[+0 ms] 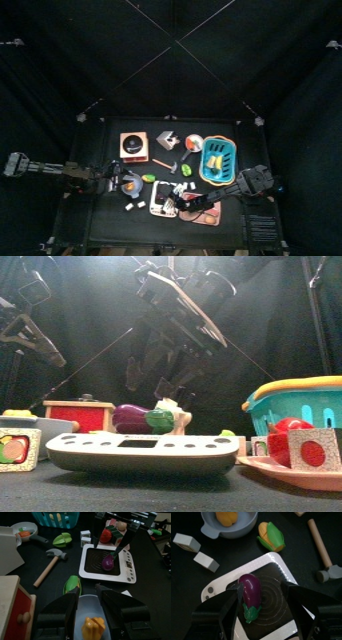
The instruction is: Grab eggplant
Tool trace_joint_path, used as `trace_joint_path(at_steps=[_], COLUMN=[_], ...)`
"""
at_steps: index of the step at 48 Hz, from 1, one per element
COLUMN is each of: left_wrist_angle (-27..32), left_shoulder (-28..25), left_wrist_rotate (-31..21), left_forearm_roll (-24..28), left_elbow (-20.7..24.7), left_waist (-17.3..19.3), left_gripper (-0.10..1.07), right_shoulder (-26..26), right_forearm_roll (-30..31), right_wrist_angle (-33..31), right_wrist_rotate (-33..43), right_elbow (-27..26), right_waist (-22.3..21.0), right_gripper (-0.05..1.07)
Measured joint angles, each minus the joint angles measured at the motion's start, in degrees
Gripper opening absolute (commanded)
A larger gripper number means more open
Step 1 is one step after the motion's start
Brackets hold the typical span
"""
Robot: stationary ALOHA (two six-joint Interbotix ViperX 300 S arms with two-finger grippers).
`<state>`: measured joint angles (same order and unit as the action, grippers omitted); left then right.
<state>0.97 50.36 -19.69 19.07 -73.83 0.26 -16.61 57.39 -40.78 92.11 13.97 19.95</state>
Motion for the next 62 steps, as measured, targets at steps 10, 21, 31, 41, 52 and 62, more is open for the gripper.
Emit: trace_joint_path(at_steps=[10,21,31,41,52,62], left_wrist_angle=[0.00,0.00,0.00,0.00,0.00,0.00], left_shoulder=[0.00,0.00,0.00,0.00,0.00,0.00], left_wrist_rotate=[0.00,0.00,0.00,0.00,0.00,0.00], left_forearm_roll=[0.09,0.00,0.00,0.00,0.00,0.00], left_elbow=[-0.09,-0.35,-0.35,-0.53,-0.53,-0.62], left_waist=[0.00,0.00,-0.09,0.00,0.00,-0.09], left_gripper=[0.75,0.75,0.75,0.75,0.75,0.75], right_shoulder=[-0.70,-0.88,-1.85,-2.64,-3.87,-5.27], right_forearm_roll=[-1.49,-1.49,-1.67,-1.85,-2.11,-3.52], right_wrist_angle=[-1.93,-2.81,-2.81,-2.72,-2.55,-2.37], right_wrist_rotate=[0.00,0.00,0.00,0.00,0.00,0.00], right_elbow=[-1.41,-1.76,-1.85,-1.76,-1.85,-2.81], right_waist=[0.00,0.35,0.44,0.44,0.35,0.09], right_gripper=[0.98,1.02,1.02,1.02,1.02,1.02])
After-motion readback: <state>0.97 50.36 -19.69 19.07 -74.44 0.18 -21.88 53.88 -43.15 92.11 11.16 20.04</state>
